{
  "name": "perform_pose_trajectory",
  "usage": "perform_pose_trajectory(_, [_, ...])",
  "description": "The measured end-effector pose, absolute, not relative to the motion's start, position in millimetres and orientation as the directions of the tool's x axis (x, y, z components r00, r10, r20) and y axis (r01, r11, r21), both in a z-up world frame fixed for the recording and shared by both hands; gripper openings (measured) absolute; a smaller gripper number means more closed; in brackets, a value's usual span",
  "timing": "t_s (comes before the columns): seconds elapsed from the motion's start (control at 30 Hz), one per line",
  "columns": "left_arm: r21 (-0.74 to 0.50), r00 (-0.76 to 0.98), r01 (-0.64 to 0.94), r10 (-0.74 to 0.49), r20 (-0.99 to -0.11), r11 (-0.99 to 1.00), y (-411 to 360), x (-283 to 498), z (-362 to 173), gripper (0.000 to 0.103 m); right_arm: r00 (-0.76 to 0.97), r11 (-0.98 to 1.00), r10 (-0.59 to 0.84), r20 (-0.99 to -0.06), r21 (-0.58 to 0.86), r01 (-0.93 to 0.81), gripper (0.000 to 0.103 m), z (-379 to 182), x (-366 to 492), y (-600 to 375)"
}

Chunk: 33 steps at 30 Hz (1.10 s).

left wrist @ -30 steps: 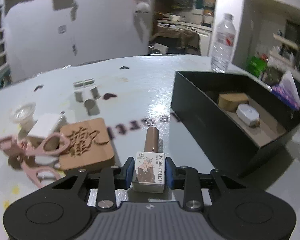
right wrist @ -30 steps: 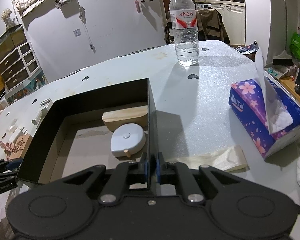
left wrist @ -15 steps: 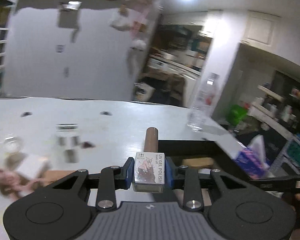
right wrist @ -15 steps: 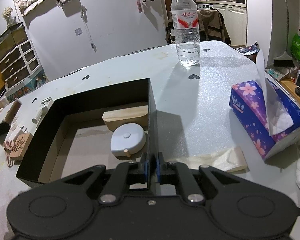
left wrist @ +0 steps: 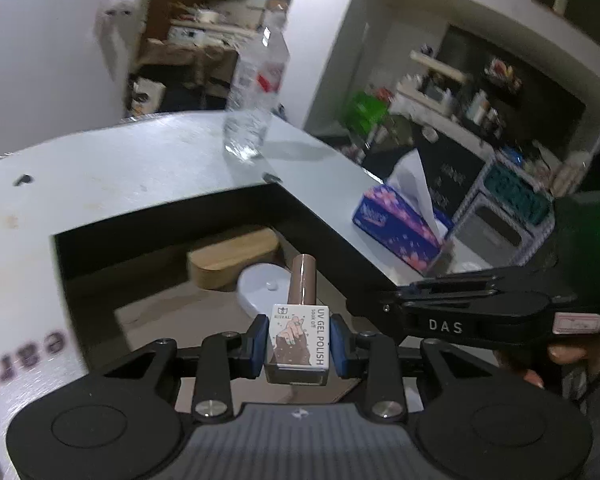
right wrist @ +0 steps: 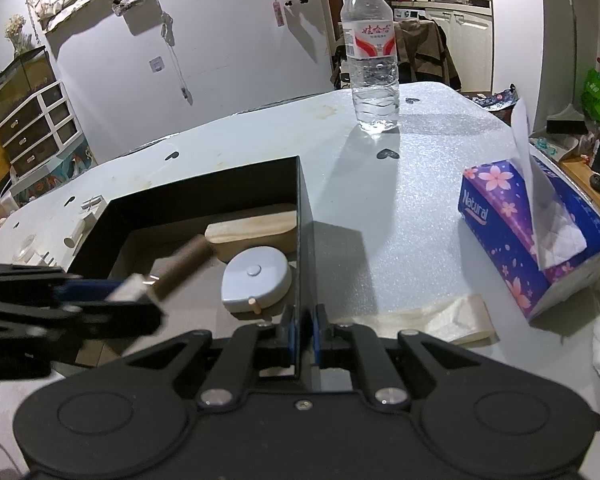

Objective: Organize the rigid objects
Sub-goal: 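Carry the gel polish box with the left tool into the black box and release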

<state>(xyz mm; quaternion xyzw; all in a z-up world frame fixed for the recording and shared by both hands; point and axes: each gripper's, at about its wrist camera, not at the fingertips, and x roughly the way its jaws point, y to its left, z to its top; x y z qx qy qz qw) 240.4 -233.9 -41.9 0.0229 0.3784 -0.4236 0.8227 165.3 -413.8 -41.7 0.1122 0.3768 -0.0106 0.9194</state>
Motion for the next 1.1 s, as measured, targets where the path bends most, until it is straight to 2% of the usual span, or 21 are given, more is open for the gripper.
perform_pose_trajectory(0.23, [-0.300, 0.277, 0.731, -0.668, -0.691, 0.613, -257, 247, -56, 0.033, 0.718, 0.972, 0.069, -0.692, 0.208, 0.107, 0.009, -42, 165, -415])
perform_pose_trajectory(0.5, [-0.305, 0.267, 0.720, -0.654, -0.708, 0.624, -265, 255, -64, 0.033, 0.717, 0.972, 0.069, -0.693, 0.208, 0.108, 0.009, -42, 164, -414])
perform_pose_trajectory(0.57, [-0.332, 0.254, 0.698, -0.652, -0.714, 0.635, -265, 259, -66, 0.038, 0.717, 0.972, 0.069, -0.694, 0.208, 0.108, 0.009, -42, 164, -415])
perform_pose_trajectory(0.63, [-0.359, 0.246, 0.686, -0.666, -0.704, 0.633, -262, 260, -65, 0.055, 0.716, 0.972, 0.068, -0.694, 0.207, 0.109, 0.009, -42, 164, -415])
perform_pose_trajectory(0.7, [-0.351, 0.259, 0.684, -0.663, -0.702, 0.640, -259, 260, -63, 0.060, 0.715, 0.972, 0.068, -0.696, 0.207, 0.110, 0.009, -42, 165, -415])
perform_pose_trajectory(0.87, [-0.340, 0.267, 0.698, -0.670, -0.693, 0.630, -256, 255, -57, 0.068, 0.713, 0.972, 0.066, -0.698, 0.206, 0.112, 0.009, -43, 165, -415])
perform_pose_trajectory(1.0, [-0.308, 0.291, 0.717, -0.670, -0.682, 0.625, -252, 250, -49, 0.078, 0.712, 0.973, 0.063, -0.700, 0.203, 0.113, 0.009, -43, 166, -414])
perform_pose_trajectory(1.1, [-0.278, 0.309, 0.731, -0.666, -0.679, 0.623, -250, 246, -44, 0.079, 0.711, 0.972, 0.062, -0.700, 0.204, 0.115, 0.009, -43, 167, -413])
